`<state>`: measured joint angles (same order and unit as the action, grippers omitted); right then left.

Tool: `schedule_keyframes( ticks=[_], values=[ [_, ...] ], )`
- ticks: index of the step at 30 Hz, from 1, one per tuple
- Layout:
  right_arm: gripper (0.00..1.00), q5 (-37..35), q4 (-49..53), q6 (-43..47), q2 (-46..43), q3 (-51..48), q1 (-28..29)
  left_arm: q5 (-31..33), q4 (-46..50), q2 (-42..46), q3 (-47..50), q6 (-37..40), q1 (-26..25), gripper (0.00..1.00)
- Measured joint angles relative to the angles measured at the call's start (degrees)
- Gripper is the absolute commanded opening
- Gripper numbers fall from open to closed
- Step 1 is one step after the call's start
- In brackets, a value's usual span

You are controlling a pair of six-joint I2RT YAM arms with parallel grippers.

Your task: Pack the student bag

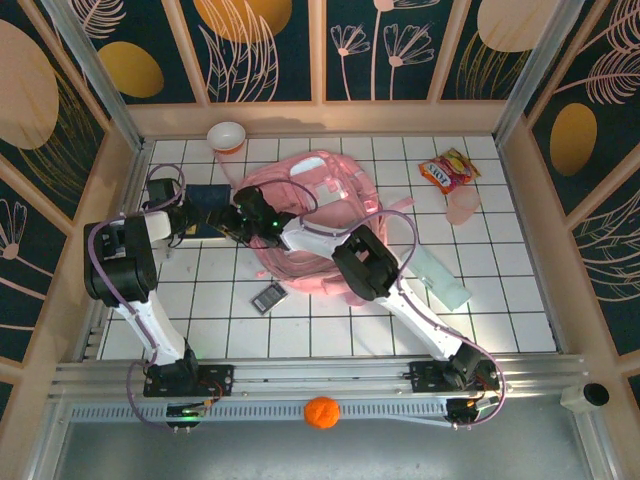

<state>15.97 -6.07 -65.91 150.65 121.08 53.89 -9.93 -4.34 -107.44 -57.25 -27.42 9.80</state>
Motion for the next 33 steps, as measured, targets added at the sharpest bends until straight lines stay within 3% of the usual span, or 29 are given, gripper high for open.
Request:
schedule_keyframes(
  ticks=[8, 13, 24, 27, 33],
  values=[
    [0.56, -3.0, 6.1, 2.2, -5.0, -6.2, -1.6, -0.5, 6.3, 4.7, -0.6, 0.9, -0.2, 0.53],
    [0.55, -3.3, 5.3, 3.0, -8.8, -12.3, -2.8, 1.4, 8.7, 3.9, -7.4, 1.9, -0.2, 0.56],
    [0.55, -2.4, 7.4, 4.2, -7.8, -9.8, -2.9, 6.0, 12.2, -9.7, -17.7, 4.2, -0.2, 0.45],
    [0.55, -2.1, 8.7, 4.4, -6.9, -7.8, -2.9, 6.1, 12.5, -10.3, -19.2, 4.7, -0.1, 0.32],
    [0.55, -0.4, 10.0, 4.5, -3.9, -2.8, -2.9, 4.4, 8.1, -8.5, -13.8, 5.2, 0.0, 0.24]
  ],
)
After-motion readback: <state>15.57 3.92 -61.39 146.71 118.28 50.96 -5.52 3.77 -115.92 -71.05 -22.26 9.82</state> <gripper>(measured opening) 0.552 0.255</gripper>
